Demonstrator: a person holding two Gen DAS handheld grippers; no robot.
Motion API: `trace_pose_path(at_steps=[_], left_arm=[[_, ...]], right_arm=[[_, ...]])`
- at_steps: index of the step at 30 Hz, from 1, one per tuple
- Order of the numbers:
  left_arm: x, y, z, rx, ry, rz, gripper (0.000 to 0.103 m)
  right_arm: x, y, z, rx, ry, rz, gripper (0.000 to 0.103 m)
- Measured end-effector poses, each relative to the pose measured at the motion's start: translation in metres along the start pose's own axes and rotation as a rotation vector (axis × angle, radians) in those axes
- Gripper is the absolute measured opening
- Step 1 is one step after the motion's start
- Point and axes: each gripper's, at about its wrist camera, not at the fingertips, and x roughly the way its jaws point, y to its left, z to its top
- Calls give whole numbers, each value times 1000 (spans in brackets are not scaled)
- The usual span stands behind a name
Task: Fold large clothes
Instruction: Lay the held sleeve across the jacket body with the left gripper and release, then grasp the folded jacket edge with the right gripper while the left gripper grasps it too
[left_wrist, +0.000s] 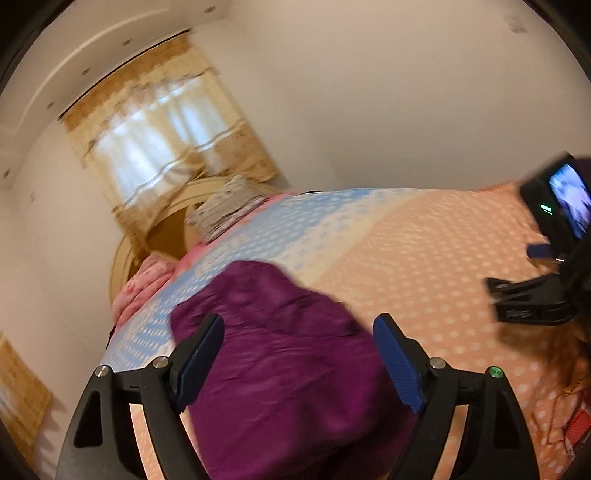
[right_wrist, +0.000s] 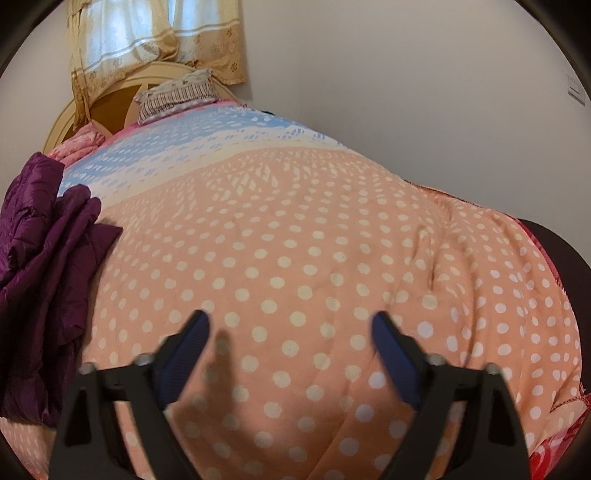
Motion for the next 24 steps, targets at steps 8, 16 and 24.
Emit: trace_pose_path(at_steps=[8,16,24], left_arm=[[62,141,-51,-294,222,237,84],[117,209,-86,-598,366,316,84],[157,199,-79,-634,390,260,84]], right_arm=[[-22,57,50,-60,-36,99,67],[-51,169,126,-183,-128,87,67],[-4,255,137,-209,-95,163,54]])
